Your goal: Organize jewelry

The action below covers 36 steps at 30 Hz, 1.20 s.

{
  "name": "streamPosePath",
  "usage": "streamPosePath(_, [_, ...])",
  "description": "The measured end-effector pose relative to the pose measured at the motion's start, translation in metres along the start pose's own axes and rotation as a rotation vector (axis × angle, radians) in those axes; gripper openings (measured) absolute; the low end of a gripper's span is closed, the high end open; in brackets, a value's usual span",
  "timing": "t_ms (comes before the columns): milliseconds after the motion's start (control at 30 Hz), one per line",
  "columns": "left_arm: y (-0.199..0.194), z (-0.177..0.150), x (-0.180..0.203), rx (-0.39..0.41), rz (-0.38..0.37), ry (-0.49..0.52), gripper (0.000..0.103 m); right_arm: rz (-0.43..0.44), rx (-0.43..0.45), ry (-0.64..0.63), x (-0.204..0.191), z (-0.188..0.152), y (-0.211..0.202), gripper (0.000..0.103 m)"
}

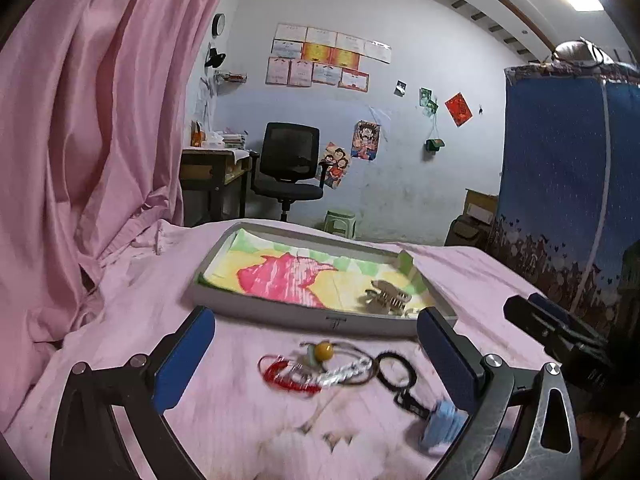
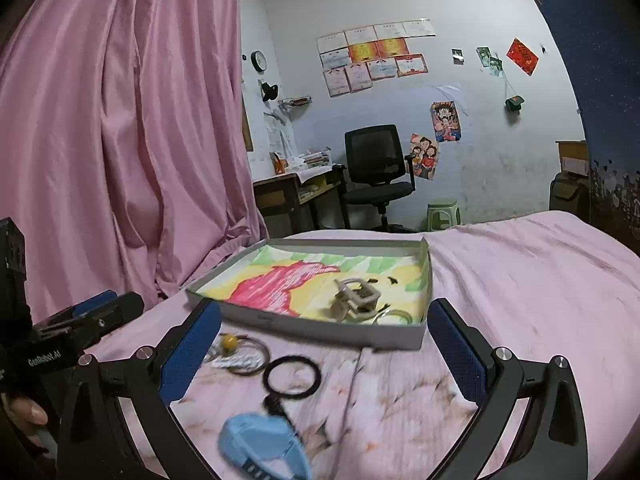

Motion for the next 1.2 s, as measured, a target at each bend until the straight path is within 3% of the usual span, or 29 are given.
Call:
streamPosePath(267, [-0.014, -0.027, -0.017, -0.071, 0.000, 0.008, 0.102, 0.008, -0.079, -0.034, -0.012, -0.028, -0.013, 0.102])
streamPosePath(567, [0.006, -0.054, -0.040, -0.228, -0.003, -0.039, 0.102, 0.033, -0.228, -0.013, -0.009, -0.058, 0.002, 0.102])
streamPosePath(833, [0.026, -0.064, -0.046, -0.312, -0.026, -0.076, 0.101, 0.072, -0.375, -0.032, -0.020, -0.087, 0.025, 0.101])
streamPosePath(1033, [0.045, -0.065, -0.035, -0.359, -0.071, -0.040, 0.094, 0.099, -0.461, -0.051, -0.029, -0.104, 0.041, 0.076])
streamPosePath(1100, [0.051, -0.065, -0.034, -0.371, -0.081, -0.038, 0.091, 0.108, -0.483, -0.059, -0.033, -0.108, 0.045, 0.063])
streamPosePath(1200, [0.059, -0.064, -0.032, -0.381, -0.101, -0.041, 0.088, 0.108, -0.498, -0.063, -0.036, -0.112, 0.048, 0.059])
Point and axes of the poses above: each gripper's, at about its wrist camera, not at the fingertips, and y roughly the way its jaws point, x to its right, z to its top, the point moved 9 cm from there along y, roughly the way its jaws point, and after that the axes turned 1 degree about -x, right-handed, at the moved point
